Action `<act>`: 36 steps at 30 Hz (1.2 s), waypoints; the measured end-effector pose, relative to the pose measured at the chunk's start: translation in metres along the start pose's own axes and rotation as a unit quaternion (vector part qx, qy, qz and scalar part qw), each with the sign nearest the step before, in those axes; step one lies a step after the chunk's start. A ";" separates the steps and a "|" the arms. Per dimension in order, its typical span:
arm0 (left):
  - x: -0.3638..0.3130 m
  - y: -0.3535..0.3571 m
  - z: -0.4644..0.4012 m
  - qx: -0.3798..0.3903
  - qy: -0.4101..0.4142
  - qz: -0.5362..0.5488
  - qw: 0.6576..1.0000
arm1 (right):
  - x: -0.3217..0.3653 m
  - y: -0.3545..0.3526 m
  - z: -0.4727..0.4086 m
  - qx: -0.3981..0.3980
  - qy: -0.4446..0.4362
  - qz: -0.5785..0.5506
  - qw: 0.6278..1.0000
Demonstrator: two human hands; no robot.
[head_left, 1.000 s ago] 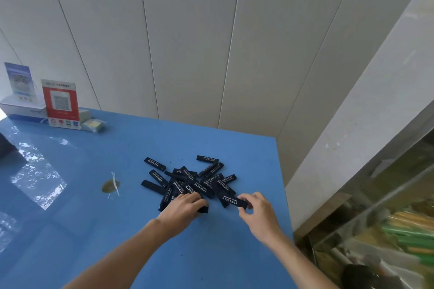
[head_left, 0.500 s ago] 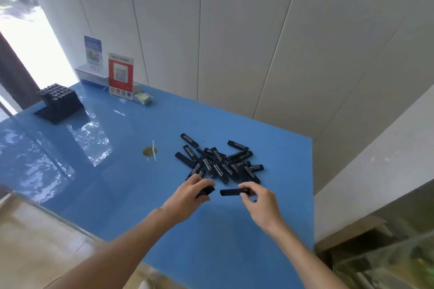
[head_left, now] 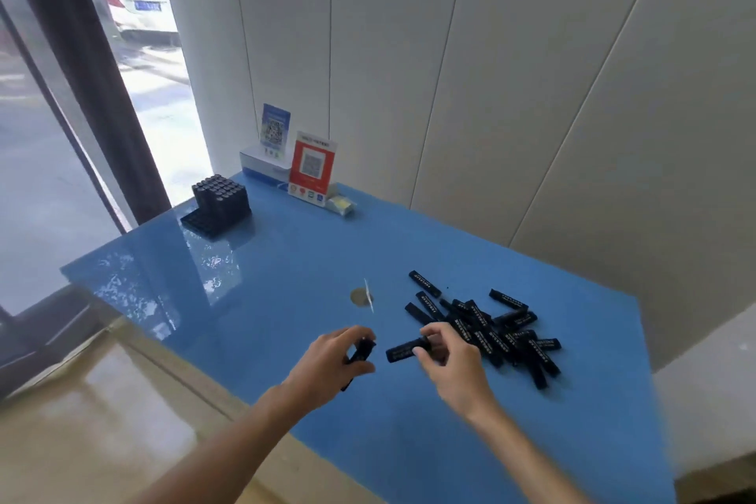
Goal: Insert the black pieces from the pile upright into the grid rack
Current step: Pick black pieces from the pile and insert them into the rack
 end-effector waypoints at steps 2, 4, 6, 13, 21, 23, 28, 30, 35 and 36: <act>0.020 -0.025 0.013 -0.012 -0.005 0.007 1.000 | 0.024 0.024 -0.009 0.001 -0.006 0.009 1.000; 0.041 -0.052 0.026 -0.024 -0.016 0.017 0.999 | 0.049 0.050 -0.019 0.009 -0.011 0.014 1.000; 0.062 -0.079 0.040 -0.033 -0.024 0.023 0.999 | 0.072 0.075 -0.031 0.015 -0.019 0.018 1.000; 0.123 -0.154 0.073 -0.049 -0.020 0.039 0.998 | 0.129 0.136 -0.062 0.009 -0.033 0.014 0.999; 0.177 -0.204 0.062 -0.082 -0.039 0.047 0.995 | 0.150 0.164 -0.120 0.019 -0.042 0.026 0.999; 0.189 -0.216 0.053 -0.079 -0.045 0.038 0.995 | 0.152 0.172 -0.143 0.015 -0.047 0.024 0.998; 0.220 -0.259 0.024 -0.086 -0.059 0.046 0.993 | 0.165 0.198 -0.209 0.032 -0.058 0.003 0.998; 0.232 -0.278 0.010 -0.100 -0.070 0.049 0.991 | 0.171 0.208 -0.233 0.036 -0.061 -0.006 0.997; 0.258 -0.306 -0.022 -0.096 -0.074 0.055 0.991 | 0.179 0.225 -0.279 0.041 -0.066 -0.009 0.997; 0.264 -0.310 -0.028 -0.095 -0.071 0.053 0.992 | 0.180 0.227 -0.288 0.039 -0.067 -0.010 0.997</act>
Point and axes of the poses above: each hand's wrist, its own z-axis away from the middle knuckle, its own y-axis out of the palm, x = y × z, the point moved 3 cm from there along -z, towards the middle knuckle, and after that the axes turned 10 degrees about x, right-handed, at the moved point
